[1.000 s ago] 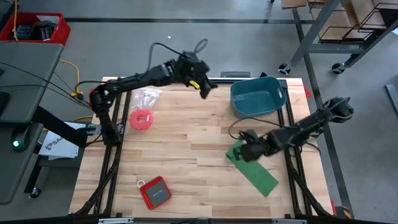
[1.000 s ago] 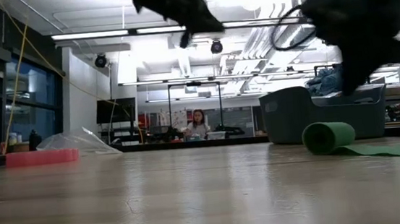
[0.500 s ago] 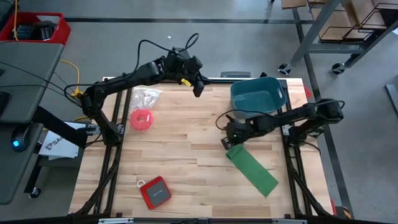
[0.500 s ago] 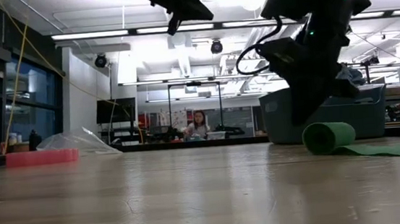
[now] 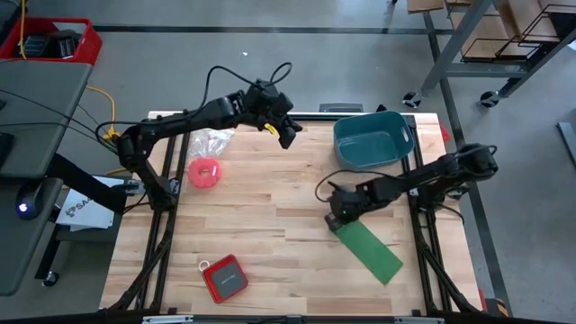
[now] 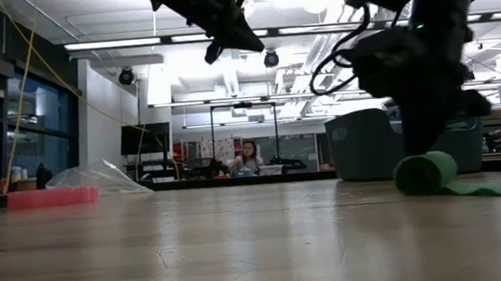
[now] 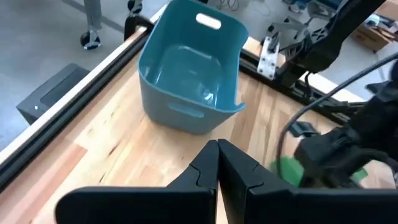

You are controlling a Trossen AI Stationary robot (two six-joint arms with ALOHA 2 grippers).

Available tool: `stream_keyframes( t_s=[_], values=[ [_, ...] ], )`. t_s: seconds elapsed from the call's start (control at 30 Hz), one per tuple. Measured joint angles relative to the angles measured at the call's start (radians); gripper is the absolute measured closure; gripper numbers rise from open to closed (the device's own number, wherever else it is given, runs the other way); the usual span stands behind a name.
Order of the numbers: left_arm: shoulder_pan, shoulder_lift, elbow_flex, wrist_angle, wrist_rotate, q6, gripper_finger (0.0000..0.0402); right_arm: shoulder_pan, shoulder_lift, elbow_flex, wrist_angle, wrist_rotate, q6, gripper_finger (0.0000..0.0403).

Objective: Roll bandage
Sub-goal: Roll the green bandage

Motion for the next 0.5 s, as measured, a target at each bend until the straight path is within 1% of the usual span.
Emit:
stream_keyframes(
  t_s=[0.27,0.5],
  values=[
    [0.0,0.0,-0.015,0.019,-0.002,0.0,0.0401,0.16,-0.03,0.0,-0.077,-0.018,0.215,0.0403],
    [0.0,0.0,-0.015,0.028,-0.002,0.001,0.0401,0.313,-0.134,0.0,-0.202,-0.017,0.431,0.0403]
  ],
)
